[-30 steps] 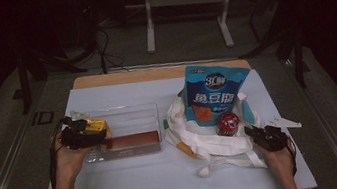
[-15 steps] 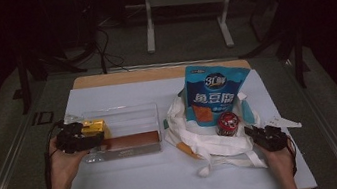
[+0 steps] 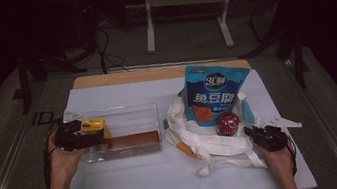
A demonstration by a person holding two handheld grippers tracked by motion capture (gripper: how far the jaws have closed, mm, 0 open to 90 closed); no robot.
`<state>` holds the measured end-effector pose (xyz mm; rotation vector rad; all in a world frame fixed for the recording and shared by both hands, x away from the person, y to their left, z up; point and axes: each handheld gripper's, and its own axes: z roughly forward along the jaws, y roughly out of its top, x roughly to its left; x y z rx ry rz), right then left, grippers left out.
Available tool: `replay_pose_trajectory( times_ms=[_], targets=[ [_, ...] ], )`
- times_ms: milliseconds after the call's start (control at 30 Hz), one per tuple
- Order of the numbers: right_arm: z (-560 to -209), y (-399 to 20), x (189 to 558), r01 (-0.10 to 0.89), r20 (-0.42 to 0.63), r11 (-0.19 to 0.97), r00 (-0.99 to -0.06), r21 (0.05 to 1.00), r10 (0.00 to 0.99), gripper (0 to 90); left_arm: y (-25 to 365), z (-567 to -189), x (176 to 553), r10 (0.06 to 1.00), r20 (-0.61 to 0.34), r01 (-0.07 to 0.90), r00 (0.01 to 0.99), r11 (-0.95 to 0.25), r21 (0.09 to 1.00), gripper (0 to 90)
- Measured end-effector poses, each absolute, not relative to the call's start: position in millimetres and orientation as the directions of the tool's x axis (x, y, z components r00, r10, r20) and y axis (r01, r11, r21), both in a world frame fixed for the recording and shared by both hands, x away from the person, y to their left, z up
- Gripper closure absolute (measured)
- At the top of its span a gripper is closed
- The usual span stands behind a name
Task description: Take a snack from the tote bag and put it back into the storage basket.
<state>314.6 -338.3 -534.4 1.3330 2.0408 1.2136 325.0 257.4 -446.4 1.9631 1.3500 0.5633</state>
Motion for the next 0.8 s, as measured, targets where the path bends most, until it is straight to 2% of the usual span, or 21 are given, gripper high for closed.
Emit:
replay_pose_trajectory(
  times_ms=[67,533,667,800],
  targets=[
    [-534.4,-338.4,314.7,0.52,0.112,0.162,-0.456,0.838,0.883,76.6,259.2,-442.9,324.1,0.923,-0.05,0.617,0.382,-0.215,0.757,15.1],
    [-534.1,-340.1,315.7,0.528,0.134,0.15,-0.461,0.836,0.877,75.4,249.0,-434.5,322.6,0.9,-0.024,0.557,0.436,-0.249,0.792,16.0],
    [-532.1,-339.9,315.6,0.53,0.135,0.151,-0.462,0.834,0.876,74.3,241.5,-432.9,323.0,0.895,-0.009,0.542,0.447,-0.263,0.798,23.1],
    [-524.4,-337.4,314.4,0.526,0.094,0.195,-0.473,0.828,0.876,72.4,236.1,-431.1,322.0,0.888,0.025,0.507,0.459,-0.285,0.813,32.5]
  ],
)
